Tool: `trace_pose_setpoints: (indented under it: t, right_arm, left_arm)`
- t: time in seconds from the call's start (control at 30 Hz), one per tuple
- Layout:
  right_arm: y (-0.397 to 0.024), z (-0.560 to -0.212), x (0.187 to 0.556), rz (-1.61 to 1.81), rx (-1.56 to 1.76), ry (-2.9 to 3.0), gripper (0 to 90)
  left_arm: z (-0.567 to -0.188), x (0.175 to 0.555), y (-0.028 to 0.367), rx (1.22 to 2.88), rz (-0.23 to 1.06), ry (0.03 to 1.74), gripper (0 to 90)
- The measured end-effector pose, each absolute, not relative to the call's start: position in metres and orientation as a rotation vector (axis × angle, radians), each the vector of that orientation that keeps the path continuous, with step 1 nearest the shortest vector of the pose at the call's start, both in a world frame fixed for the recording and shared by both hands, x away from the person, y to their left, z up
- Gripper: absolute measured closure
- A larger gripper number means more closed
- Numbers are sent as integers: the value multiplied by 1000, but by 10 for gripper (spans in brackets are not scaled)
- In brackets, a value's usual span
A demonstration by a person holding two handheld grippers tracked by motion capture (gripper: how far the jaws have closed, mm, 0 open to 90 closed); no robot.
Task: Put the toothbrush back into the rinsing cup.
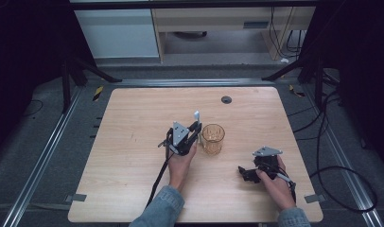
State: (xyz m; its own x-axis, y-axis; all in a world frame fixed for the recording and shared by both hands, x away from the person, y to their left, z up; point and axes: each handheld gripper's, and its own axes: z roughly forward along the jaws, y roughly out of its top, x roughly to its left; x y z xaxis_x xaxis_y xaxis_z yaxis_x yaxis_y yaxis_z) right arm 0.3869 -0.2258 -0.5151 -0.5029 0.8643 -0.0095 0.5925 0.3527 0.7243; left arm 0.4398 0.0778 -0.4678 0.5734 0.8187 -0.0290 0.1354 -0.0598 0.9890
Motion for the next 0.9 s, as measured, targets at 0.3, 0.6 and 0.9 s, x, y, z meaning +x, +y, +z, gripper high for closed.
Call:
trace_pose_setpoints:
  t: [0.3, 0.6, 0.9]
  right_arm:
    - [-226, -515, 387, 949, 1282, 2228, 7]
    - [-226, -515, 387, 949, 1280, 2229, 7]
    - [-226, -515, 387, 949, 1280, 2229, 7]
  left_arm:
    - [-468, 439, 78, 1552, 674, 840, 785]
    - [-468, 439, 78, 1555, 665, 839, 765]
    - [-465, 437, 80, 1565, 675, 832, 659]
